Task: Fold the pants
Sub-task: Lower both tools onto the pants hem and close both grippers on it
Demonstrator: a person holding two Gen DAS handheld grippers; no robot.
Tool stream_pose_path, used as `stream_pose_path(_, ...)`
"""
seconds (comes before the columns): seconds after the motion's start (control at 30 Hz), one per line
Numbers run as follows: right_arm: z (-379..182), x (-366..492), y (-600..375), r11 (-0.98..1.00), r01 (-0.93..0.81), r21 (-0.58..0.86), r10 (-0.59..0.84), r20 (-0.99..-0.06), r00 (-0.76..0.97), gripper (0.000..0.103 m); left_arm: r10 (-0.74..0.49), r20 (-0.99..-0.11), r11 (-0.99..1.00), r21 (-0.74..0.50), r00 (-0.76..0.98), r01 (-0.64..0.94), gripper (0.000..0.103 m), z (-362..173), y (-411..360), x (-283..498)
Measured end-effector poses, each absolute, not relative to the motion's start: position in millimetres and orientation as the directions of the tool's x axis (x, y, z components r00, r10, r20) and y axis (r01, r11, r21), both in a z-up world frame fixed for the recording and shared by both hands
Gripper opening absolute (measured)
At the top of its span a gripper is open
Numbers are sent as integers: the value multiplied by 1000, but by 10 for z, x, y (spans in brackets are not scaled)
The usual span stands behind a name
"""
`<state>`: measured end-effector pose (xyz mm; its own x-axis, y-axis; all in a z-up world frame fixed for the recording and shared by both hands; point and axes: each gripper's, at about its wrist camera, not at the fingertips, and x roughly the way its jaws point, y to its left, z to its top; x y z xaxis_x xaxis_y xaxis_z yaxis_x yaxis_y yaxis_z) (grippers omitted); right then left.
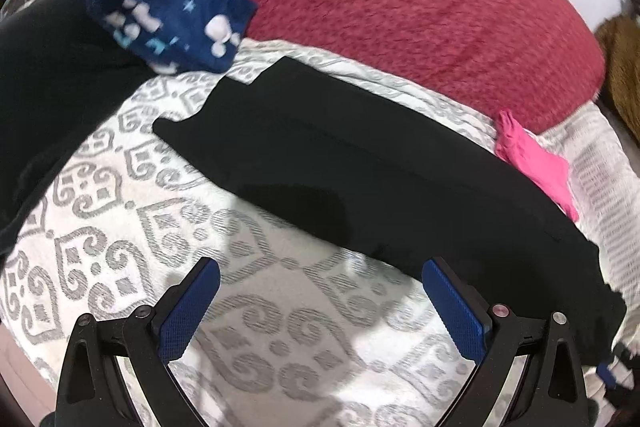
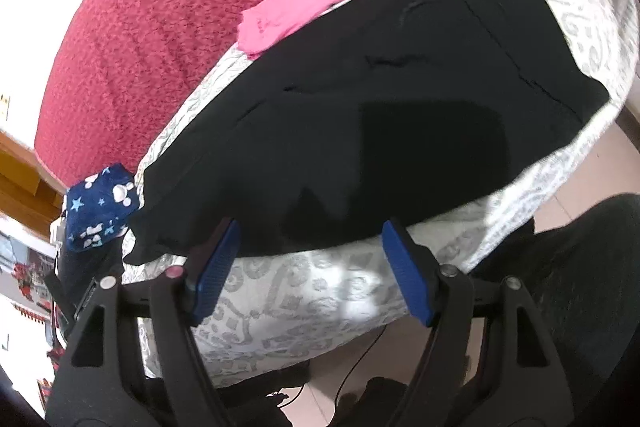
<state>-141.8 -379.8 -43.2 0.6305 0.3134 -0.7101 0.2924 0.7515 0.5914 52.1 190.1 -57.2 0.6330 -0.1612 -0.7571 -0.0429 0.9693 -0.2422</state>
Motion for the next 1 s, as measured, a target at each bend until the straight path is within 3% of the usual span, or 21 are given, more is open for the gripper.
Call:
stream_pose_path(0.27, -570, -1494, -4074, 661, 386, 643, 324, -709, 626, 75, -224, -772, 934, -344, 594, -94, 97, -784, 2084, 741)
stream_pose_path(0.8, -667, -1425, -4232, 565, 481, 671, 295, -709, 641, 75, -229, -777, 931, -350, 587, -100, 90, -860, 2100, 845)
stream_pose_path(0.87, -720, -1389, -4255, 548, 492, 677, 306, -709, 635, 64, -227, -780, 924, -362, 584, -124, 90, -870, 2160, 858)
stream_pose_path(1.0, -769, -1350, -4256, 565, 491, 663, 293, -717, 632, 56, -246, -782, 894, -411, 573, -178, 90, -910, 2282, 942)
